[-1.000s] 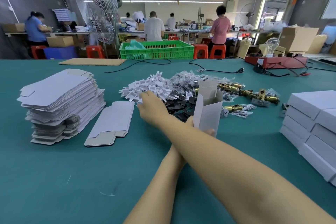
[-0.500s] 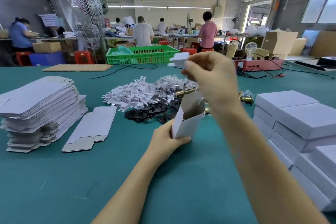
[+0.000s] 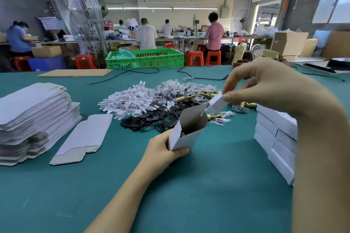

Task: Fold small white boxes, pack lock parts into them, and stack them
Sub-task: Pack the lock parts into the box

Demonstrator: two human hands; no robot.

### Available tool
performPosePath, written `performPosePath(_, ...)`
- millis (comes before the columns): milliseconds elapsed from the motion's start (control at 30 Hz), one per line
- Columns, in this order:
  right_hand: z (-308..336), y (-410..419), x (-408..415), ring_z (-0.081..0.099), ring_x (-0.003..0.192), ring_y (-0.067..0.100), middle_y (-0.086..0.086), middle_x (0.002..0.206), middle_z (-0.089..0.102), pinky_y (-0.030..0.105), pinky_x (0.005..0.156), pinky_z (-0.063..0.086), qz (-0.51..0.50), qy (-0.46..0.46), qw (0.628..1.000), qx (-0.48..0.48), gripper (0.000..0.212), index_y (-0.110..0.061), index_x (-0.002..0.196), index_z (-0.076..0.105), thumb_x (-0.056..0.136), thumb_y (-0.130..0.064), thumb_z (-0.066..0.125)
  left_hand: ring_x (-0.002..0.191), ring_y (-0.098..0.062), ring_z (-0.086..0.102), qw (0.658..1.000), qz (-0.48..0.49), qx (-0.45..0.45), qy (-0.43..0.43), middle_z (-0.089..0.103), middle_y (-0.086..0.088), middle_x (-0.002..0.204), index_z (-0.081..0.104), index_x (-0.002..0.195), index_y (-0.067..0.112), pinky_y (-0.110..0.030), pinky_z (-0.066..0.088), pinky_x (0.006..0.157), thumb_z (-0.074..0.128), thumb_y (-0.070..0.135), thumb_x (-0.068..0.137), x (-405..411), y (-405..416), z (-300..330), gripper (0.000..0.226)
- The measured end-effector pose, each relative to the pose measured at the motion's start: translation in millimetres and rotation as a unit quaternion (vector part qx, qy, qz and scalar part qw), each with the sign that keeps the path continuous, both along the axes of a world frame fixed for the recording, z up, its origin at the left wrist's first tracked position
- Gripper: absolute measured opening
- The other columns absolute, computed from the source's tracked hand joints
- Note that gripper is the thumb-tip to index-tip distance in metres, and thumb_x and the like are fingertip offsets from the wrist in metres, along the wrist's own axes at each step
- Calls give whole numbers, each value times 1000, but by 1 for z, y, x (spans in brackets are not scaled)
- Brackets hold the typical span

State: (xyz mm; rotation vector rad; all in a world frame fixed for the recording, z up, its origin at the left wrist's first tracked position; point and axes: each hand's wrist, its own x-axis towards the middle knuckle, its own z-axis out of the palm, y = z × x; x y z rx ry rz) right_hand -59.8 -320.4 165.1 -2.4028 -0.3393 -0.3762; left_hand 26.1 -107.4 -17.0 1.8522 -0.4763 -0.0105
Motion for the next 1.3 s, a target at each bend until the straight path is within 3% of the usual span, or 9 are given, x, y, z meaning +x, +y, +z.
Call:
performPosePath(133, -5, 23, 12, 66, 62, 2, -16, 65, 68, 17, 59, 52, 24, 1, 998, -54, 9, -20, 78, 71, 78, -13, 76, 82, -6, 65, 999, -2, -21, 26, 73, 13, 92, 70, 89, 42, -22, 51, 70, 79, 29, 61, 1, 0, -1, 33)
performPosePath(267, -14, 42, 26, 54, 60, -14, -17, 65, 60, 2, 55, 38, 12, -29, 988, -150, 10, -18, 76, 71, 78, -9, 72, 82, -11, 66, 999, -5, -25, 33, 74, 11, 92, 69, 91, 46, -26, 53, 68, 79, 30, 62, 2, 0, -2, 35)
performPosePath(333, -18, 48, 30, 53, 60, -7, -15, 68, 61, 5, 53, 36, 7, -37, 981, -188, 10, -17, 77, 72, 78, -7, 69, 86, -13, 67, 999, -7, -26, 34, 73, 12, 93, 70, 91, 45, -25, 54, 69, 79, 30, 62, 3, 1, -2, 34)
performPosePath(500, -26, 57, 38, 56, 80, 17, 1, 88, 70, 33, 74, 52, -9, -23, 962, -271, 18, -17, 82, 71, 78, -2, 61, 88, -11, 67, 999, -5, -32, 38, 73, 12, 92, 69, 97, 35, -22, 52, 69, 78, 29, 62, 2, 0, -3, 36)
performPosePath(600, -29, 58, 40, 55, 85, 16, -2, 93, 69, 32, 75, 51, -1, -4, 959, -285, 19, -19, 91, 71, 80, -5, 64, 84, -9, 66, 998, -6, -38, 45, 73, 13, 90, 69, 97, 34, -20, 51, 67, 78, 28, 62, 2, 0, -2, 36)
performPosePath(867, -23, 39, 37, 55, 63, -5, -8, 82, 69, 14, 64, 46, 7, -38, 991, -130, 13, -22, 92, 71, 82, -15, 69, 85, -16, 69, 997, 8, -53, 58, 74, 9, 90, 70, 92, 35, -29, 55, 64, 79, 31, 60, 4, -1, -4, 34)
performPosePath(967, -29, 24, 42, 58, 60, -3, -6, 75, 67, 12, 59, 46, -45, -47, 994, -89, 4, -17, 87, 71, 85, -19, 69, 76, -8, 71, 984, 39, -147, 87, 76, 8, 86, 72, 91, 26, -18, 53, 60, 82, 28, 57, 6, 0, -3, 35)
performPosePath(1100, -47, 5, 55, 65, 68, 11, 2, 75, 69, 17, 56, 45, -128, -31, 990, -53, 10, -13, 83, 69, 88, -22, 66, 81, -10, 71, 946, 141, -275, 101, 77, 7, 87, 69, 94, 17, -29, 54, 76, 85, 14, 69, 16, 8, -3, 30)
performPosePath(1300, -73, -6, 73, 66, 63, 9, 2, 74, 70, 18, 54, 44, -172, 11, 985, -20, 16, -21, 71, 65, 86, -18, 65, 70, 6, 65, 934, 218, -279, 51, 72, 23, 77, 66, 87, 25, -15, 48, 65, 79, 11, 78, 19, 12, -4, 21)
